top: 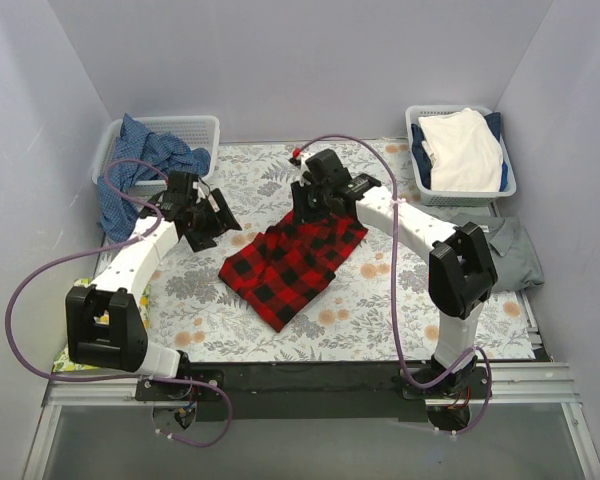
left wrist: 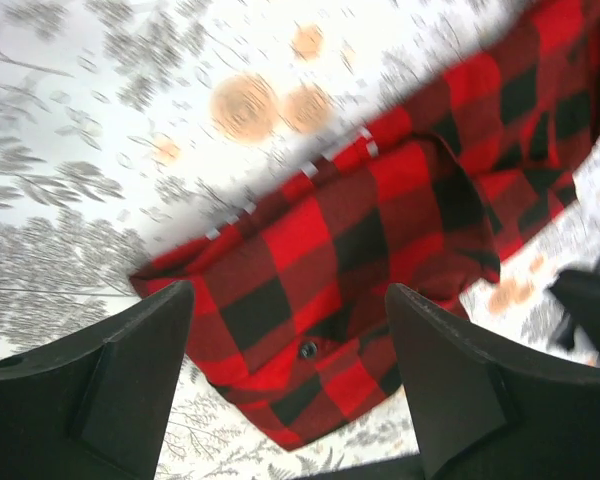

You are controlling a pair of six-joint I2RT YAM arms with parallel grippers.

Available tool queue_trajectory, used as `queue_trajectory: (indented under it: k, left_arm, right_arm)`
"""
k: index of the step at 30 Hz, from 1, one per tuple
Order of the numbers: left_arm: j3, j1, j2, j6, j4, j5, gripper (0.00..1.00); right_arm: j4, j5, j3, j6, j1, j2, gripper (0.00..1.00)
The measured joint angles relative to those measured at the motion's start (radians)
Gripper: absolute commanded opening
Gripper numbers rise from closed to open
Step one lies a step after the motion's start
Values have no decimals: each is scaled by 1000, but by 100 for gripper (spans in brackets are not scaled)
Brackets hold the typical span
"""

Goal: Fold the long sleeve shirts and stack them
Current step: Fold the shirt

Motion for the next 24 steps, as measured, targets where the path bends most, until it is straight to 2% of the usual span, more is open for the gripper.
queue_trajectory:
  k: [3, 9, 12, 16, 21, 24]
  left_arm:
    - [-62, -31, -36, 3, 25, 45, 77]
    - [-162, -53, -47, -55, -38, 19, 79]
    - [-196, -50, -87, -76, -78, 8, 81]
    - [-262, -48, -160, -89, -71, 47, 88]
    - [-402, -48, -220, -134, 5, 153, 89]
    - [-443, -48, -199, -154, 37, 197, 89]
  right_arm:
    - [-30, -27, 125, -41, -9, 50, 25]
    - [-55, -147, 415, -83, 5, 256, 22]
    - [-72, -209, 477, -84, 7, 338, 19]
    - [-101, -263, 407, -89, 7, 367, 10]
    - [-126, -241, 164, -115, 7, 296, 8]
    - [-147, -196, 41, -129, 6, 208, 8]
